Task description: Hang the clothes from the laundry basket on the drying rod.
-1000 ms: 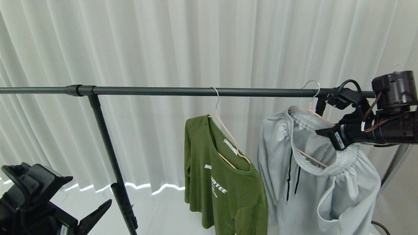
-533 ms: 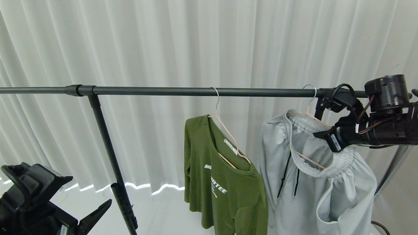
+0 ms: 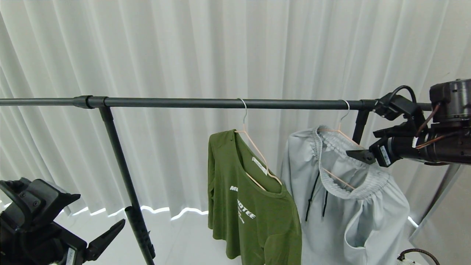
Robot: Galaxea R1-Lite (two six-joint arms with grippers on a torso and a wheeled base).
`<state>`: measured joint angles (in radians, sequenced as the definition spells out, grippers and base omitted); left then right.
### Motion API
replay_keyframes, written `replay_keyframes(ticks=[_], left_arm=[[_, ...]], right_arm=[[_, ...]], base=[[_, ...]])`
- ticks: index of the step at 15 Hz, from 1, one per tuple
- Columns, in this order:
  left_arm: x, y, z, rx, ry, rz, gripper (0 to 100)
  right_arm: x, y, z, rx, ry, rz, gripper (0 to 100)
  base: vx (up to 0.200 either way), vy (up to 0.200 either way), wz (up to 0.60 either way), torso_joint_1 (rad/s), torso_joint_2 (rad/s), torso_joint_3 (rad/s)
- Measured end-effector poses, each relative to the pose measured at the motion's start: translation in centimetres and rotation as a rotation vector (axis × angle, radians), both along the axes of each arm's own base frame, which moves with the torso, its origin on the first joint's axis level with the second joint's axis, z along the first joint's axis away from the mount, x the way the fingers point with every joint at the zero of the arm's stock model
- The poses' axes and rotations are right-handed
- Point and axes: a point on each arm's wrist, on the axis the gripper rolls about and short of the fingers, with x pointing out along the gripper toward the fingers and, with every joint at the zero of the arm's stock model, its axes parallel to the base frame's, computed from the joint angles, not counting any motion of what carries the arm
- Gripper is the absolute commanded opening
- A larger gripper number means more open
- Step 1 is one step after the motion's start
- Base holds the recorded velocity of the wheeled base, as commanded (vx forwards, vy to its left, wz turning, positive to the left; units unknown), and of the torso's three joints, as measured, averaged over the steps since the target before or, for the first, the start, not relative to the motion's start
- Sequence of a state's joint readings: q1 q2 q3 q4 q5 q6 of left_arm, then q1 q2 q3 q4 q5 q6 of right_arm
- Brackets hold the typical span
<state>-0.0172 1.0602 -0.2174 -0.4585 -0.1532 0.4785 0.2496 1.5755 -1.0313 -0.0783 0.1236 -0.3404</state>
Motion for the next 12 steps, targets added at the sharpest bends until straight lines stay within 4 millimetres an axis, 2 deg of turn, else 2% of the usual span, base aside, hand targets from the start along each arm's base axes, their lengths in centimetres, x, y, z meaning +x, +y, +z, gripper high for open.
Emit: replay_keyframes(ticks=[3,6,9,12], left_arm=[[0.1,0.0,0.3,0.000,-0.010,0.006,100],[0.2,0.4,0.5,0.000,-0.020,0.033,100],[0.0,0.5,0.6,0.000,-0.031,0.043,100],[-0.3,0.5,0.8,0.002,-0.046,0.046,100]], right_arm=[[-3.1,-1.0,0.8,0.037,-0.044,-0.025,100],[-5.8,-3.1,1.5,0.051,-0.121,-0.134,100],[-6.8,-5.5,2.2,0.056,-0.220,-0.251,100],[-7.6,-7.0,1.9,0.021,-0.233,-0.393,100]], base=[[0.000,0.000,0.00,0.000,0.00,0.000],[0.000,0.000,0.00,0.000,0.00,0.000],[0.000,0.000,0.00,0.000,0.00,0.000],[-0.200,0.000,0.00,0.002,0.00,0.004]])
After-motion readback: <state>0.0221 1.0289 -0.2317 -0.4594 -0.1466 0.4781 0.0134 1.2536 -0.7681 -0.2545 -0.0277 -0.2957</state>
